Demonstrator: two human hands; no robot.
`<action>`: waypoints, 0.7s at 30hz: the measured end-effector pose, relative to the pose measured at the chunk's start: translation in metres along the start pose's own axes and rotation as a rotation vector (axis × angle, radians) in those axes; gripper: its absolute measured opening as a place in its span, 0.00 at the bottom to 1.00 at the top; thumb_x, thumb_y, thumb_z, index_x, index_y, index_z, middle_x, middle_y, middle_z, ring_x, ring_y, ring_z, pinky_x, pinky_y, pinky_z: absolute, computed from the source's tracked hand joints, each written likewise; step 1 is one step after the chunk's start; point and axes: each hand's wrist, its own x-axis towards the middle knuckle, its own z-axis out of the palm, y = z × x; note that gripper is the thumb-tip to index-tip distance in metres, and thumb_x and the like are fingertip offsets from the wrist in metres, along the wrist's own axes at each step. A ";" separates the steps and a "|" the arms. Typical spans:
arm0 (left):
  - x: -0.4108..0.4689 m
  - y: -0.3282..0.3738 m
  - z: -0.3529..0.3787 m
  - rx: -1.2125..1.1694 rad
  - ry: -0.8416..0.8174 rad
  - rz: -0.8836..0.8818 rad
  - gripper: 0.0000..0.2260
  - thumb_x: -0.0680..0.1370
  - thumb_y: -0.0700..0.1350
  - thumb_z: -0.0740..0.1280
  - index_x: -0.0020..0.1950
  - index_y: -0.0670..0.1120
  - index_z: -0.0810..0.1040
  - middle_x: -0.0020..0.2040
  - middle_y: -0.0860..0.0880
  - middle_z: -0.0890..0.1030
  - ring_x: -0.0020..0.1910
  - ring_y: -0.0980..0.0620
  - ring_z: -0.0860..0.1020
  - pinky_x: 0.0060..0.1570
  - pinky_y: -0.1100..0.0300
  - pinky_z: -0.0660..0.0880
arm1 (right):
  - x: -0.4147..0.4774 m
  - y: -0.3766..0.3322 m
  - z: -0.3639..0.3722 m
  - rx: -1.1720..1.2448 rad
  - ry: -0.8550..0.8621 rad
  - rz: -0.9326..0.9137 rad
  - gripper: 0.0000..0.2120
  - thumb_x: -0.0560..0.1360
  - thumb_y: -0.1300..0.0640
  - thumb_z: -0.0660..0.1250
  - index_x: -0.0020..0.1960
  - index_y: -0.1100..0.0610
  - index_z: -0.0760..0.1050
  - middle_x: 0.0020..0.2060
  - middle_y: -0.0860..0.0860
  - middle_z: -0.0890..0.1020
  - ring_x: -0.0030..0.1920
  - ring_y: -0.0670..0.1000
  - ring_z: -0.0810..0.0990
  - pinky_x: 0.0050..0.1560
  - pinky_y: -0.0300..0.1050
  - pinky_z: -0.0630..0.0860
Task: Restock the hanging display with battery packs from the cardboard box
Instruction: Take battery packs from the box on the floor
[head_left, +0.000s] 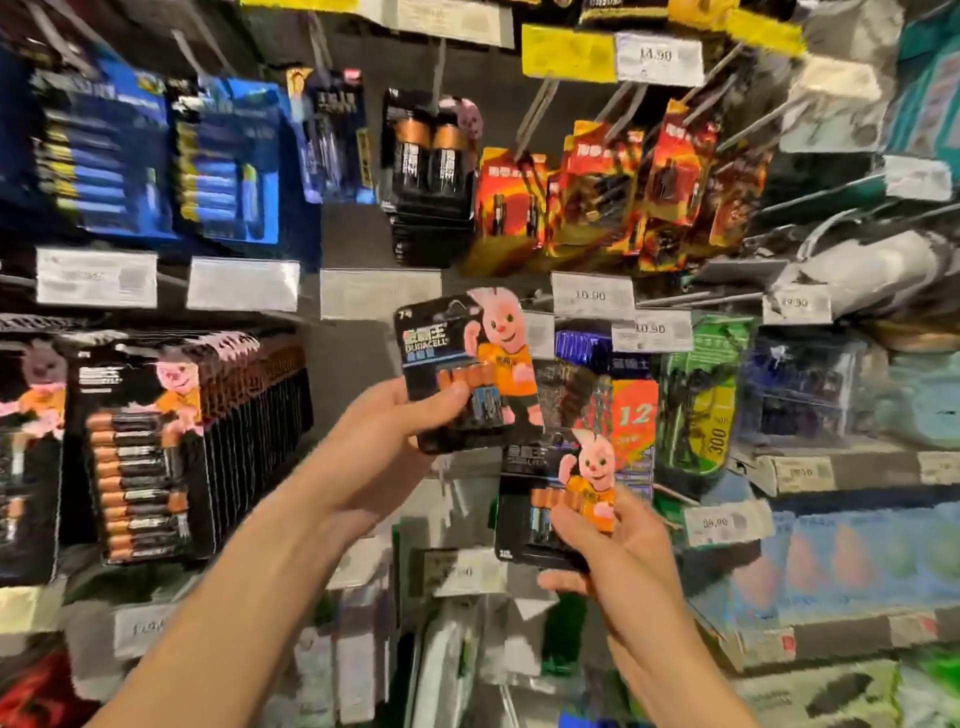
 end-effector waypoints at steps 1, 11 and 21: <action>0.007 0.003 0.001 -0.061 -0.004 -0.022 0.16 0.76 0.39 0.67 0.62 0.36 0.79 0.58 0.40 0.85 0.59 0.44 0.83 0.58 0.54 0.78 | 0.005 -0.001 0.005 -0.003 -0.006 -0.003 0.14 0.77 0.65 0.71 0.57 0.50 0.80 0.46 0.49 0.87 0.51 0.55 0.85 0.33 0.49 0.84; 0.017 0.035 0.011 -0.223 -0.006 0.055 0.14 0.76 0.41 0.66 0.57 0.40 0.86 0.59 0.41 0.85 0.57 0.46 0.84 0.56 0.57 0.81 | 0.038 -0.016 0.021 -0.126 -0.181 -0.209 0.09 0.79 0.63 0.69 0.54 0.52 0.79 0.48 0.54 0.83 0.39 0.48 0.80 0.34 0.48 0.82; 0.016 0.045 0.018 -0.098 0.029 0.130 0.22 0.75 0.40 0.68 0.70 0.40 0.75 0.65 0.42 0.82 0.63 0.43 0.81 0.61 0.52 0.79 | 0.060 -0.035 0.041 -0.155 -0.298 -0.291 0.06 0.79 0.64 0.65 0.54 0.55 0.76 0.35 0.42 0.77 0.28 0.44 0.77 0.37 0.59 0.84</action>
